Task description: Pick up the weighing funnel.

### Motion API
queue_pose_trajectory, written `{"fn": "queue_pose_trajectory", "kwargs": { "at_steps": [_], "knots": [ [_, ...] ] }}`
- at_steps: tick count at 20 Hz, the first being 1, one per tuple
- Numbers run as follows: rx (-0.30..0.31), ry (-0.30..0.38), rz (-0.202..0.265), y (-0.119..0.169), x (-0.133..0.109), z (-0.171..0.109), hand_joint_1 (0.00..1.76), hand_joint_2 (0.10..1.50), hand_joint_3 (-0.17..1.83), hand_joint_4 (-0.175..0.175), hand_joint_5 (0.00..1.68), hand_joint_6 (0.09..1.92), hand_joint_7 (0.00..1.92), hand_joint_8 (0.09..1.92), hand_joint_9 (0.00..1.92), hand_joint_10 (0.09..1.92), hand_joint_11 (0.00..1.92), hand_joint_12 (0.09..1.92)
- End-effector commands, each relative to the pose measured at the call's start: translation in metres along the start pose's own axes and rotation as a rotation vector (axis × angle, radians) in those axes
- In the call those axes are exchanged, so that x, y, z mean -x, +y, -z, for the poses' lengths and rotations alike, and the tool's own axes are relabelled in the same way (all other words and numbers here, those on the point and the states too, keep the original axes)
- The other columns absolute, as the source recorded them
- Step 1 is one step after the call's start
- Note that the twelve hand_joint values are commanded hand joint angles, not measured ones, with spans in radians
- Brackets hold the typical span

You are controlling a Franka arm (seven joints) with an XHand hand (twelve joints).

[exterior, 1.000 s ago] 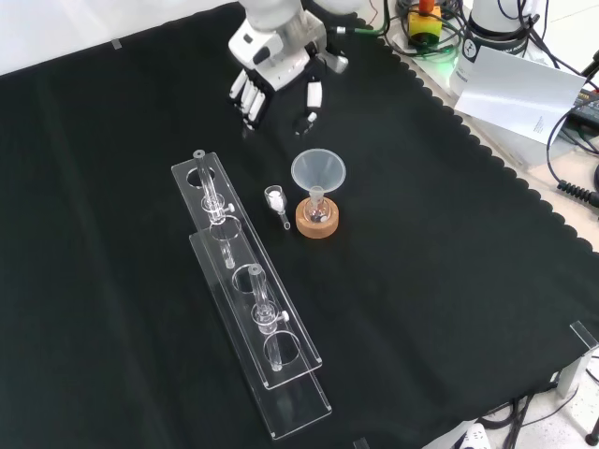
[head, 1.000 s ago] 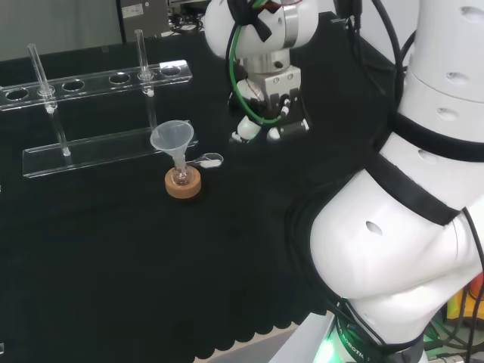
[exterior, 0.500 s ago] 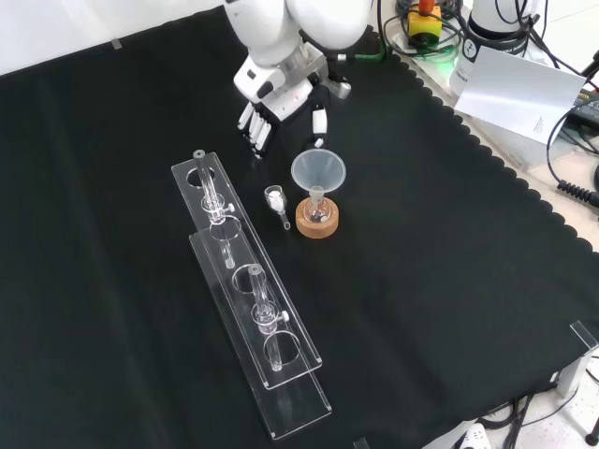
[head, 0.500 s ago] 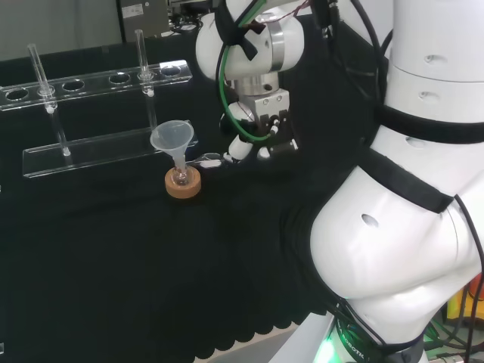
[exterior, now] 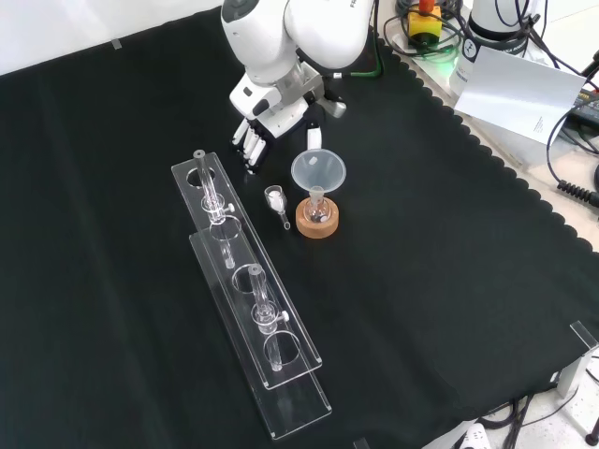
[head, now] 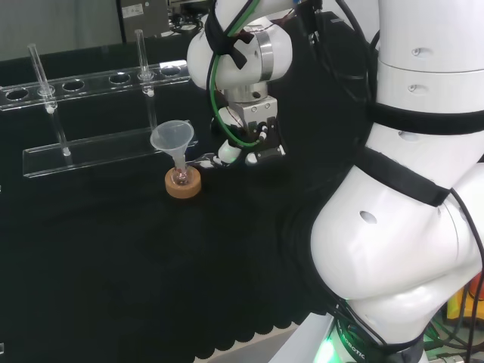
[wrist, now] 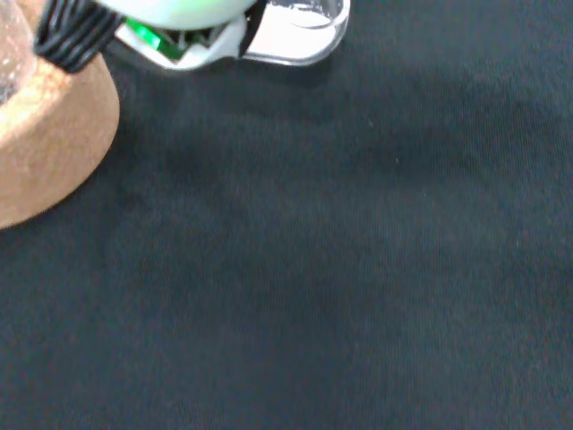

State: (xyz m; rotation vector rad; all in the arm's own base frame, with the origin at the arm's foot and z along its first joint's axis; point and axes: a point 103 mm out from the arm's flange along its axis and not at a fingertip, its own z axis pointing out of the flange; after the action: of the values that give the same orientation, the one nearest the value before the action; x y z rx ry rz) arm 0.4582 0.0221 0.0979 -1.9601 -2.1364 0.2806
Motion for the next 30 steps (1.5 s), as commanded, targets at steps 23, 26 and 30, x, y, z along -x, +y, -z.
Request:
{"fn": "queue_pose_trajectory", "kwargs": {
  "at_steps": [23, 26, 30],
  "knots": [
    [-0.017, 0.04, -0.026, 0.018, -0.016, -0.029, 0.88, 0.61, 0.67, -0.069, 0.49, 0.41, 0.56, 0.76, 0.75, 0.59, 0.4, 1.31],
    [-0.016, 0.033, -0.029, 0.02, -0.012, -0.031, 0.87, 0.61, 0.67, -0.07, 0.49, 0.41, 0.56, 0.76, 0.75, 0.59, 0.4, 1.31],
    [-0.003, 0.022, -0.032, 0.021, -0.009, -0.031, 0.88, 0.61, 0.67, -0.07, 0.49, 0.42, 0.56, 0.76, 0.75, 0.59, 0.4, 1.31]
  ]
}}
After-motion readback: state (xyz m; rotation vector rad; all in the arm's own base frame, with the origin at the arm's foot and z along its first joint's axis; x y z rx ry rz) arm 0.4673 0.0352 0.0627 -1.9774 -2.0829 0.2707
